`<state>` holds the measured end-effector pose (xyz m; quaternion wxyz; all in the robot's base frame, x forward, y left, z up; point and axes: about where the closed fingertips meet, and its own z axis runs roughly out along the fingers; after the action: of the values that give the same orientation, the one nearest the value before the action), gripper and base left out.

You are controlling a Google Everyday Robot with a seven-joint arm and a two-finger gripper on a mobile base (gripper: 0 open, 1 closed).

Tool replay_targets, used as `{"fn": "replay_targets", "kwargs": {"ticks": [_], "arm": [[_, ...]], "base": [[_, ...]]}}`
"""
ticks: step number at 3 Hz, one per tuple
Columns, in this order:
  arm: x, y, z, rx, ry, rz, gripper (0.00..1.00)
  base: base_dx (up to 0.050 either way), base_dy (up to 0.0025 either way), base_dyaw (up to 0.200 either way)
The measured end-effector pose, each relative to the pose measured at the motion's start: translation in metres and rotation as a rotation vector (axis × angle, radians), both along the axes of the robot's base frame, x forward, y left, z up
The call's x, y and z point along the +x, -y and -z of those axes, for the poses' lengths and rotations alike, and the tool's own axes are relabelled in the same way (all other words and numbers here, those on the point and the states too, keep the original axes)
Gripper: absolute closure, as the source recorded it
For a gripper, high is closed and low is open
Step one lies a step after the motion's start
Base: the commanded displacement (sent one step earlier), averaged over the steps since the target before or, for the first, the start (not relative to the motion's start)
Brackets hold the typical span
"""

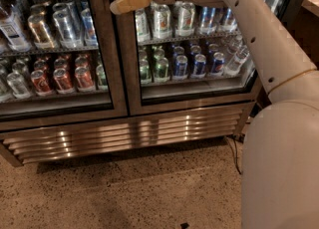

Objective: Open right fridge door

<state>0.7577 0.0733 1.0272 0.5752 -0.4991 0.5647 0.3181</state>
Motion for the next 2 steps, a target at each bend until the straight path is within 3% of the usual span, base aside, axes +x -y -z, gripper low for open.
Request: {"fn": "replay_targets", "kwargs": {"ticks": [2], "arm": [[-0.0073,0.0091,-0.005,0.004,-0.006,0.036,0.0]], "base": [[0.0,0.0,0.0]]}}
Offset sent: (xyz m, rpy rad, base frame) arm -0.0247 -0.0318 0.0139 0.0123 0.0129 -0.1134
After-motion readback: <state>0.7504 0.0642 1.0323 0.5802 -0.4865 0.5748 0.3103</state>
